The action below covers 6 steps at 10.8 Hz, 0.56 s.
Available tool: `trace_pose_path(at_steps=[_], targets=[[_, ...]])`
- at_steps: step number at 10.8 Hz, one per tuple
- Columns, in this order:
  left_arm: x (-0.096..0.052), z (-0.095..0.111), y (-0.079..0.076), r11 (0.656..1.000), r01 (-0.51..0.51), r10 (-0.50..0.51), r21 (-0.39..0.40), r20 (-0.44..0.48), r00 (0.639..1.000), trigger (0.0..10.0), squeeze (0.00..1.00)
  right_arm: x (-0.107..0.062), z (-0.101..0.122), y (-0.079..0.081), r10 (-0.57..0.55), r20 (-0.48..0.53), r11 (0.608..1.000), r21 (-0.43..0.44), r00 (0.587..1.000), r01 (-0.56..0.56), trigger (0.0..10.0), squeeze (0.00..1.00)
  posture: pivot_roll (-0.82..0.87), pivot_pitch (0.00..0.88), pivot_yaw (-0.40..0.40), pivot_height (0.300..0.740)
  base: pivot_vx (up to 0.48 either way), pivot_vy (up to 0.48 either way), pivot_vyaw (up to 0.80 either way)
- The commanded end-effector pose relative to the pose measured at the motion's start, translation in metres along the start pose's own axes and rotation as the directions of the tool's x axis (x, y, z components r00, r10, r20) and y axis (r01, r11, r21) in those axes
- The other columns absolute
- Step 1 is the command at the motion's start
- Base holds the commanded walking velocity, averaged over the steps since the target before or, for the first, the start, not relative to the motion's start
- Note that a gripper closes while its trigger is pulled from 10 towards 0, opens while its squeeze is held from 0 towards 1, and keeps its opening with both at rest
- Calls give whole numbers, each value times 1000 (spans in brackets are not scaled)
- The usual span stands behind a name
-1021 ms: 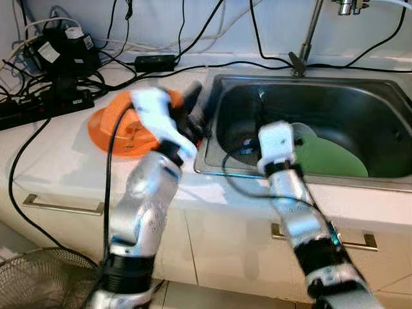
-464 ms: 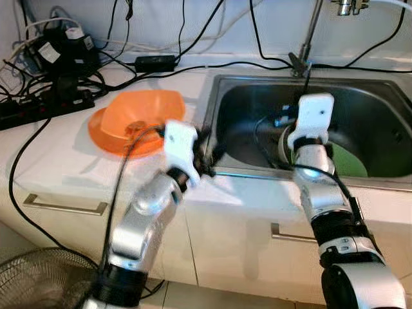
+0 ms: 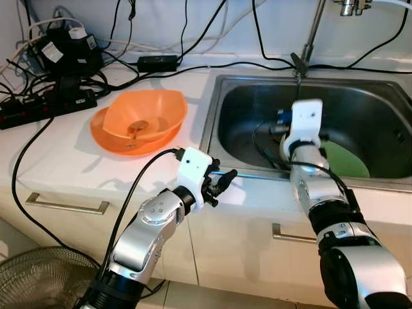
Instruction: Kitchen organization
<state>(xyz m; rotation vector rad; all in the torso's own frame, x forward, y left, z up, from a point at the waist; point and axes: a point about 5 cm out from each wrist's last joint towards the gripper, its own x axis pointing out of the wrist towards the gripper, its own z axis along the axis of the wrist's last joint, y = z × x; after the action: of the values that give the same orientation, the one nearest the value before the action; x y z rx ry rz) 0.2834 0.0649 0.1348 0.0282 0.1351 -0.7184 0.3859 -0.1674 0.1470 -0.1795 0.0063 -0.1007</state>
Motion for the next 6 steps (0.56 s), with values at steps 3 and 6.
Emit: trace_pose_path(at_steps=[3,6], targets=[[-1,-11,-2,1000,15,-15,0,-68,998,10000,0,4,-5,5,33,-74,999,22,997,-32,10000,0,103,0,51,740,0,0,0],[-2,-13,-4,1000,16,-16,2,-76,997,10000,0,0,-18,11,73,-134,997,17,988,-72,10000,0,110,0,47,740,0,0,0]])
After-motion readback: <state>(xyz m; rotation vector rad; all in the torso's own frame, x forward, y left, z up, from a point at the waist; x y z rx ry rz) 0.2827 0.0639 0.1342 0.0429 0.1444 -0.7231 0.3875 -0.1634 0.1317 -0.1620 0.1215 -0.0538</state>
